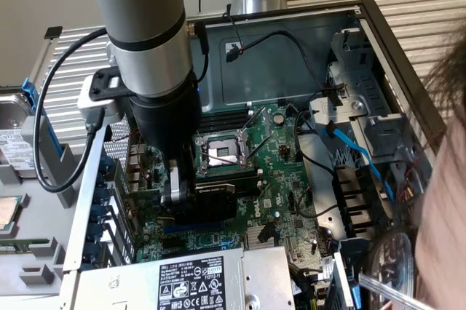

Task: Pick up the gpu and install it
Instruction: 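Insert the gpu into the slot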

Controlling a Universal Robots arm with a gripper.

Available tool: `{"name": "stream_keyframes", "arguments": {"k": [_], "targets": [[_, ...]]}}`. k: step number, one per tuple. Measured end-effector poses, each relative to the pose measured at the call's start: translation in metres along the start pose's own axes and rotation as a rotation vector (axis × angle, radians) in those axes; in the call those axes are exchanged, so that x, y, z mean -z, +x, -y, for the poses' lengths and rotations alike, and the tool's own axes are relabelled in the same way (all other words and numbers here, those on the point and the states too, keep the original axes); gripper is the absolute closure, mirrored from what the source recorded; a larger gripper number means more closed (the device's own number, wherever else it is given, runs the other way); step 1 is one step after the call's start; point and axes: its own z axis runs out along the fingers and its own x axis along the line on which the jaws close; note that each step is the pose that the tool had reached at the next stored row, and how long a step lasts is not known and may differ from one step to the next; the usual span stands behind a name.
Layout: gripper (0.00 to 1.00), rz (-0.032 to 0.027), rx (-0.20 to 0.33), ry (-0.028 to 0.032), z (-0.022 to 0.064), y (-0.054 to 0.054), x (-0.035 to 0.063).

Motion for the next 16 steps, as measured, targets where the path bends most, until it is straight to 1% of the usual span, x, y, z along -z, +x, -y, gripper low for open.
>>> {"name": "stream_keyframes", "arguments": {"k": [11, 16], "targets": [[0.73, 0.0007, 0.009, 0.0088, -0.0034, 0.0001, -0.0003], [0.73, 0.0007, 0.009, 0.0089, -0.0035, 0.0001, -0.0003]]}}
